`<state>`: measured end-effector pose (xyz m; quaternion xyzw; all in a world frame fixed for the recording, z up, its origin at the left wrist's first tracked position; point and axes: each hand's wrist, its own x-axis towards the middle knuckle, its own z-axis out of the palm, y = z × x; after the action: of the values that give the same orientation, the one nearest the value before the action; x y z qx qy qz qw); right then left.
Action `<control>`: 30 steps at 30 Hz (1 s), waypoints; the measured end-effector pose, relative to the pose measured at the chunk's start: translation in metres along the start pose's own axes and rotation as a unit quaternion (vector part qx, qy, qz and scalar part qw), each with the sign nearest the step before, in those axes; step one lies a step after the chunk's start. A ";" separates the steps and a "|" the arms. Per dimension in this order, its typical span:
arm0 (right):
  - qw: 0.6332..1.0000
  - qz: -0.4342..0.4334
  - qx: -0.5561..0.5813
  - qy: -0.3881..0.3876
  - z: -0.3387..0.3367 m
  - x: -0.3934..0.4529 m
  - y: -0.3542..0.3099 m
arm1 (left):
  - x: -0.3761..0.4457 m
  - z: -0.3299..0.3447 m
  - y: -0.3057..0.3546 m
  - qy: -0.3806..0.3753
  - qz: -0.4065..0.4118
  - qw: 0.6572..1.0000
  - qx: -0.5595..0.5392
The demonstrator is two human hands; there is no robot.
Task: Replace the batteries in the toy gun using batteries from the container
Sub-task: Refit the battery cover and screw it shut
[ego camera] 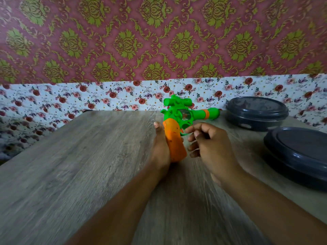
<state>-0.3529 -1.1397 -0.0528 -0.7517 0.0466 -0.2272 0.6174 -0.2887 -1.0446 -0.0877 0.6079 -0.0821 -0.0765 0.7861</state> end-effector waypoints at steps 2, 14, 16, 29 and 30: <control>0.980 -0.082 -0.183 -0.012 0.002 -0.001 0.007 | -0.001 0.001 0.003 0.022 -0.022 0.999 -0.010; 0.938 -0.058 -0.321 -0.116 0.008 -0.009 0.020 | -0.009 -0.001 0.020 0.088 -0.046 0.980 0.170; 0.939 -0.058 -0.319 -0.115 0.009 -0.009 0.022 | -0.006 -0.005 0.021 0.081 -0.054 0.971 0.218; 0.915 -0.122 -0.356 -0.141 0.018 -0.010 0.030 | -0.020 -0.018 0.048 0.096 -0.103 0.930 0.341; 0.913 -0.129 -0.360 -0.144 0.019 -0.011 0.030 | -0.023 -0.018 0.051 0.087 -0.112 0.928 0.345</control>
<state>-0.3486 -1.1258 -0.0870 -0.9469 -0.0621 -0.1618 0.2707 -0.3057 -1.0101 -0.0432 0.8512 0.0342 -0.0777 0.5179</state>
